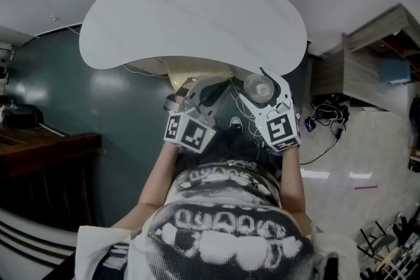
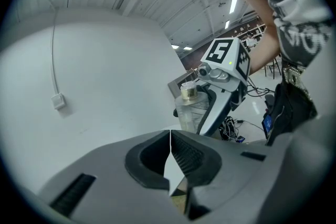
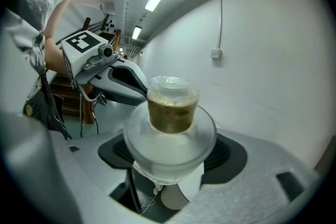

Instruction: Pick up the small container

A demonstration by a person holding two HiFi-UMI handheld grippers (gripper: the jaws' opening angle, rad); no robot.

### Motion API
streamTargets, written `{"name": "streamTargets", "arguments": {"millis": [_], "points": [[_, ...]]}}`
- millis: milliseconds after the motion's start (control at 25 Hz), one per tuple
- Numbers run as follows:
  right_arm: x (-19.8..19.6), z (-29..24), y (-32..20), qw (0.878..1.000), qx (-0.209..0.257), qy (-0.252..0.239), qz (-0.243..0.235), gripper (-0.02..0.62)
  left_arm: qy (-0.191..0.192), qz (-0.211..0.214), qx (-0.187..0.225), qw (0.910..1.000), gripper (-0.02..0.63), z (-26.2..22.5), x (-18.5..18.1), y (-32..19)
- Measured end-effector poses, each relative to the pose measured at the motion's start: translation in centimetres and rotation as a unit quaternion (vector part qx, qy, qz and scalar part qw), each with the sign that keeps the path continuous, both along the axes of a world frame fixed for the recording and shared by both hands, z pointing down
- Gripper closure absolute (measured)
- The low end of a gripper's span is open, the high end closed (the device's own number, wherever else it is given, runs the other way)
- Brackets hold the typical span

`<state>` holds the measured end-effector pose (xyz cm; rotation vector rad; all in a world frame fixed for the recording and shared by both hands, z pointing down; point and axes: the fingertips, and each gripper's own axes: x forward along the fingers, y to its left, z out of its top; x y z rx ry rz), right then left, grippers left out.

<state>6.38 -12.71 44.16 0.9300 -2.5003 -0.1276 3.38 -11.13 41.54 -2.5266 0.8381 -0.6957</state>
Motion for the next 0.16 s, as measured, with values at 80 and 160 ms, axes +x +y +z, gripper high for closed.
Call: {"name": "streamTargets", "arguments": {"millis": [80, 160], "points": [[0.10, 0.07, -0.09, 1.000, 0.001, 0.002, 0.001, 0.252, 0.000, 0.000, 0.000, 1.0000, 0.601, 0.13, 0.06, -0.05], [0.19, 0.14, -0.17, 1.000, 0.002, 0.002, 0.002, 0.252, 0.001, 0.000, 0.001, 1.0000, 0.601, 0.23, 0.12, -0.10]]}}
